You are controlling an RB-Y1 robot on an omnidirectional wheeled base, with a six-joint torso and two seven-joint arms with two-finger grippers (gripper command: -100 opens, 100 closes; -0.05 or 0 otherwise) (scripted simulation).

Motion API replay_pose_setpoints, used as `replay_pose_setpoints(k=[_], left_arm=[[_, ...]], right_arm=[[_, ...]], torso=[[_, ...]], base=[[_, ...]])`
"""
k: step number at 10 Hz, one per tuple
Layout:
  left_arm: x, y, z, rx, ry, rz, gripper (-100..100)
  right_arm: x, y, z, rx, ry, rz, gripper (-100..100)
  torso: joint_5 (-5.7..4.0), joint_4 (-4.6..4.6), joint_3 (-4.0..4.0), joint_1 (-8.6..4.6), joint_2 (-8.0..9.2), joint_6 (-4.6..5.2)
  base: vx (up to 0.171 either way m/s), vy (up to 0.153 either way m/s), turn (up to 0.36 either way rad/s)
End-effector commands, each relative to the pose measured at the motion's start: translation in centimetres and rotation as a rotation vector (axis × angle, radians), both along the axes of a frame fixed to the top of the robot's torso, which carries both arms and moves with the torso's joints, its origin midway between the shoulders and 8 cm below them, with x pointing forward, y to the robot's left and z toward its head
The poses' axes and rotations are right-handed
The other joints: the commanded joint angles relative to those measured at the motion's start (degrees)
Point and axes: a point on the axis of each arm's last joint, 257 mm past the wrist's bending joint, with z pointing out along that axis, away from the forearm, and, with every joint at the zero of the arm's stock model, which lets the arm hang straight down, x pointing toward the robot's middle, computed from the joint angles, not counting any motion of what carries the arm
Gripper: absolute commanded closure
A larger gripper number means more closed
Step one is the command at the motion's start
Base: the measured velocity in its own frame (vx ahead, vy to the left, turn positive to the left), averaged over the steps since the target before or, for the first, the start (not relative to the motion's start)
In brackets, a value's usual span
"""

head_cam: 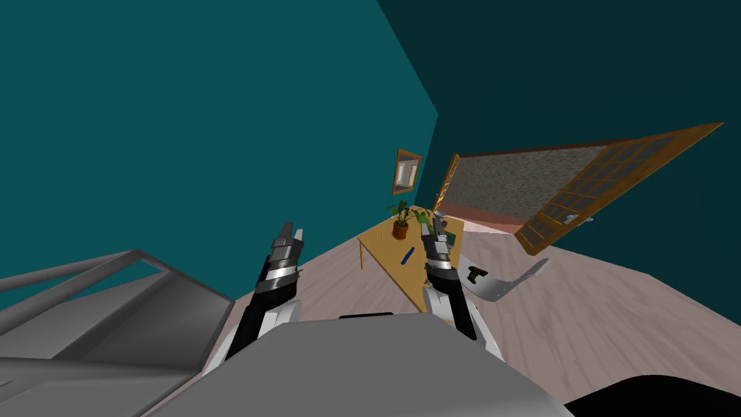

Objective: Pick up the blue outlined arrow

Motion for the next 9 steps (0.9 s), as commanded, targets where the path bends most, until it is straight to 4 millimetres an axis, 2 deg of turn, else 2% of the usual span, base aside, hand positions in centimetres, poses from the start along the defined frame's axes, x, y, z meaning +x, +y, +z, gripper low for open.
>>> replay_pose_setpoints(k=[1,5,9], left_arm=[[0.0,0.0,0.0,0.000,0.000,0.000,0],[0.0,0.0,0.0,0.000,0.000,0.000,0],[0.0,0.0,0.0,0.000,0.000,0.000,0]], right_arm=[[0.8,1.9,-0.9,-0.061,0.021,0.032,-100],[2.1,6.1,-3.5,-0.194,0.068,0.092,-100],[3.0,11.8,-8.4,-0.401,0.127,0.171,-100]], torso=[[0.00,0.00,0.00,0.00,0.00,0.00],[0.06,-0.02,-0.06,0.27,-0.10,-0.01],[0.05,-0.04,-0.11,0.24,-0.19,-0.03]], base=[[0.018,0.041,0.091],[0.023,0.071,0.076],[0.045,0.055,0.117]])
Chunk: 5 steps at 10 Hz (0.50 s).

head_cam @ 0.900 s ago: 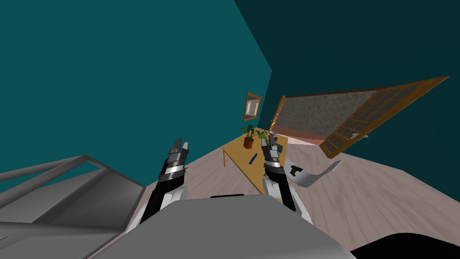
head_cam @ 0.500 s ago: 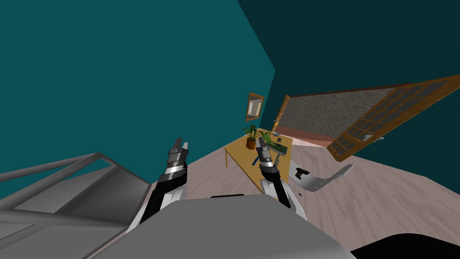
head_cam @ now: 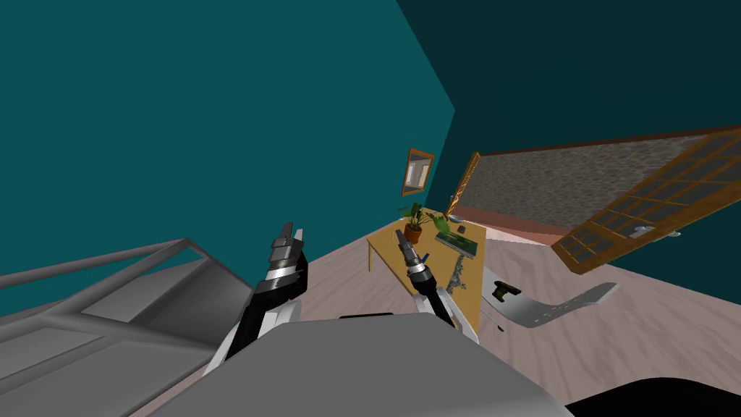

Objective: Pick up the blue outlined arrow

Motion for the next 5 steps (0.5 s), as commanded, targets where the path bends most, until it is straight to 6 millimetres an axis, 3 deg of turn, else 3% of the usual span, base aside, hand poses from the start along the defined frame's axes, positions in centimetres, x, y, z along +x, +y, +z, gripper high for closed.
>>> replay_pose_setpoints(k=[1,2,4,5], left_arm=[[0.0,0.0,0.0,0.000,0.000,0.000,0],[0.0,0.0,0.0,0.000,0.000,0.000,0],[0.0,0.0,0.0,0.000,0.000,0.000,0],[0.0,0.0,0.0,0.000,0.000,0.000,0]], right_arm=[[0.2,2.2,-2.4,-0.104,0.021,0.036,-100],[0.2,2.1,-2.4,-0.105,0.022,0.036,-100],[-0.3,5.0,-5.9,-0.248,0.040,0.088,-100],[-0.2,5.0,-6.2,-0.249,0.047,0.087,-100]], torso=[[0.00,0.00,0.00,0.00,0.00,0.00],[0.00,0.00,0.01,-0.02,0.01,0.01],[-0.01,0.01,0.01,-0.06,0.02,0.01],[-0.01,0.00,0.00,-0.06,-0.01,0.00]], base=[[0.042,0.048,0.106],[0.038,0.032,0.036],[0.045,0.039,0.109],[0.037,0.027,0.066]])
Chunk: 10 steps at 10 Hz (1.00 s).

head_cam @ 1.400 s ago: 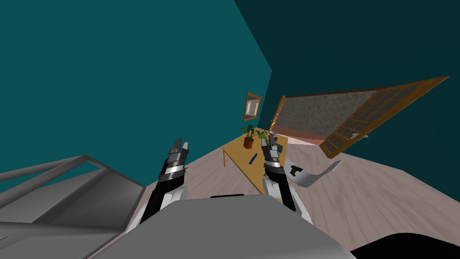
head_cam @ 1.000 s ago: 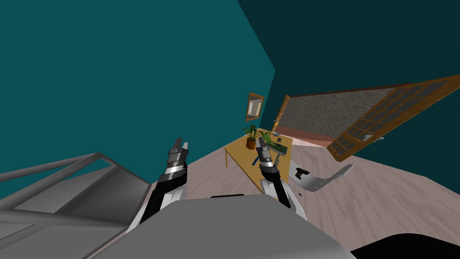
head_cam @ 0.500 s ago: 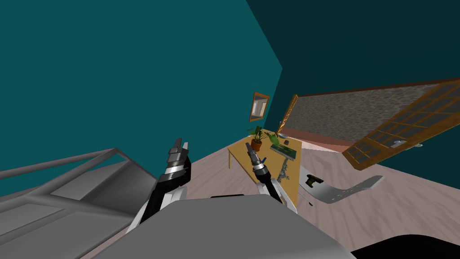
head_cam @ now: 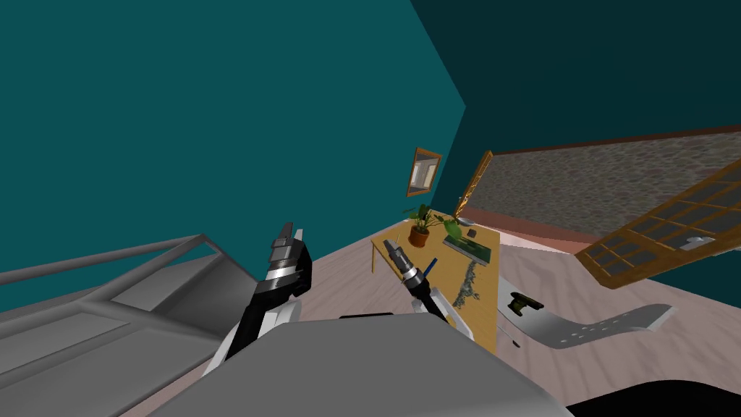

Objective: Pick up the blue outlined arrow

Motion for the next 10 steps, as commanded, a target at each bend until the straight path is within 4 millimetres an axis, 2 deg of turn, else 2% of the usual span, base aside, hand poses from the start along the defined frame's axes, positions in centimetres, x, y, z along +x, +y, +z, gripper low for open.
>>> replay_pose_setpoints(k=[1,2,3,4,6,7,9,10], left_arm=[[0.0,0.0,0.0,0.000,0.000,0.000,0],[0.0,0.0,0.0,0.000,0.000,0.000,0],[0.0,0.0,0.0,0.000,0.000,0.000,0],[0.0,0.0,0.0,0.000,0.000,0.000,0],[0.0,0.0,0.0,0.000,0.000,0.000,0],[0.0,0.0,0.0,0.000,0.000,0.000,0],[0.0,0.0,0.0,0.000,0.000,0.000,0],[0.0,0.0,0.0,0.000,0.000,0.000,0]], right_arm=[[-0.5,1.7,-2.7,-0.093,0.014,0.033,-100],[-0.5,1.7,-2.7,-0.093,0.014,0.033,-100],[-1.2,2.9,-4.3,-0.173,0.008,0.066,-100],[-1.1,2.8,-5.0,-0.177,0.023,0.064,-100],[-2.6,4.4,-9.7,-0.346,0.031,0.131,-100],[-2.6,4.3,-10.1,-0.355,0.037,0.131,-100],[-4.7,5.0,-14.7,-0.525,0.031,0.206,-100],[-4.8,4.6,-15.7,-0.544,0.045,0.205,-100]], torso=[[0.00,0.00,0.00,0.00,0.00,0.00],[0.00,0.01,0.02,-0.01,0.04,-0.01],[-0.01,0.02,0.04,-0.04,0.07,0.01],[-0.01,0.01,0.03,-0.03,0.04,-0.02],[-0.02,0.00,0.01,-0.07,0.02,0.00],[-0.01,0.00,-0.01,-0.06,-0.02,-0.02],[-0.01,0.01,0.02,-0.06,0.03,-0.01],[-0.02,0.00,-0.01,-0.07,-0.02,-0.01]], base=[[0.028,0.025,0.118],[0.023,0.017,0.049],[0.032,0.019,0.101],[0.032,0.012,0.056],[0.044,0.017,0.139],[0.039,0.014,0.066],[0.039,0.014,0.138],[0.043,0.004,0.070]])
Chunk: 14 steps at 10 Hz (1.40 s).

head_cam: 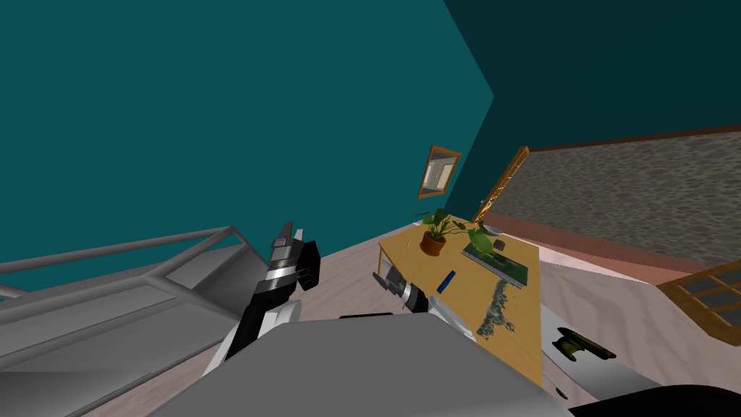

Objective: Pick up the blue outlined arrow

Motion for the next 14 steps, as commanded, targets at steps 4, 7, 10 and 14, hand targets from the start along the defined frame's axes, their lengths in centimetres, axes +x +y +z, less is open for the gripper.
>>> replay_pose_setpoints(k=[4,7,10,14], left_arm=[[0.0,0.0,0.0,0.000,0.000,0.000,0],[0.0,0.0,0.0,0.000,0.000,0.000,0],[0.0,0.0,0.0,0.000,0.000,0.000,0],[0.0,0.0,0.0,0.000,0.000,0.000,0]], right_arm=[[-3.9,-1.8,-8.4,-0.298,0.002,0.133,-100],[-5.4,-3.5,-11.1,-0.410,-0.003,0.186,-100],[-7.0,-5.9,-14.2,-0.516,0.012,0.231,-100],[-11.2,-12.6,-19.7,-0.781,0.000,0.383,-100]], torso=[[-0.01,0.01,0.03,-0.03,0.05,-0.02],[-0.01,0.01,0.02,-0.05,0.02,-0.02],[0.00,0.03,0.06,-0.03,0.10,-0.02],[-0.01,0.02,0.04,-0.08,0.07,-0.01]], base=[[0.032,0.000,0.124],[0.030,-0.009,0.066],[0.013,-0.006,0.060],[0.025,-0.017,0.112]])
